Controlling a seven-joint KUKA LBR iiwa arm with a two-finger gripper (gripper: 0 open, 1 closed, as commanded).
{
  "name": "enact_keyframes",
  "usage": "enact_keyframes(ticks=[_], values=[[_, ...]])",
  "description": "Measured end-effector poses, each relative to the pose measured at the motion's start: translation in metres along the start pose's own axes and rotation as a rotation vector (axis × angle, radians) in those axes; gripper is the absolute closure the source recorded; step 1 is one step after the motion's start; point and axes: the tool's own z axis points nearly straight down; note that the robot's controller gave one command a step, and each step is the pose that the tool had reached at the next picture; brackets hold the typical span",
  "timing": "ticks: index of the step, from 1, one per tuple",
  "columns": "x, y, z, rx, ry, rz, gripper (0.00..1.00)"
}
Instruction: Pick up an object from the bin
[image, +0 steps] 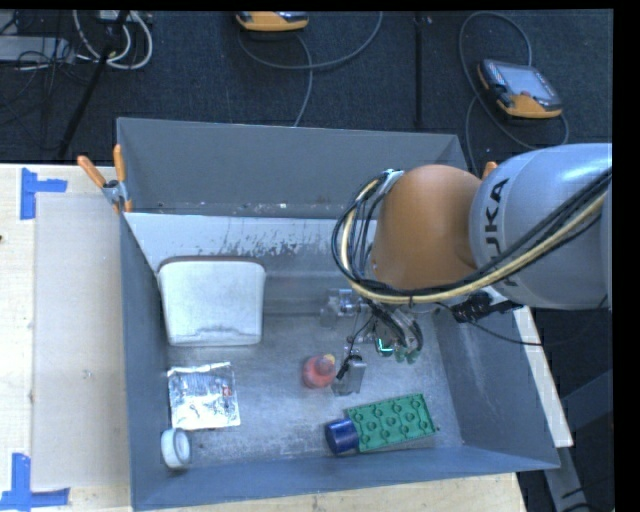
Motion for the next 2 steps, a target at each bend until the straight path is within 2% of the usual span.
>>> enact_keyframes(ticks=[1,2], values=[[-0.0148,-0.0063,0.0915,0.001,-0.002,-0.038,0.00],[-0.0171,-0.0063,0.0864,0.000,-0.010,-0.035,1.00]])
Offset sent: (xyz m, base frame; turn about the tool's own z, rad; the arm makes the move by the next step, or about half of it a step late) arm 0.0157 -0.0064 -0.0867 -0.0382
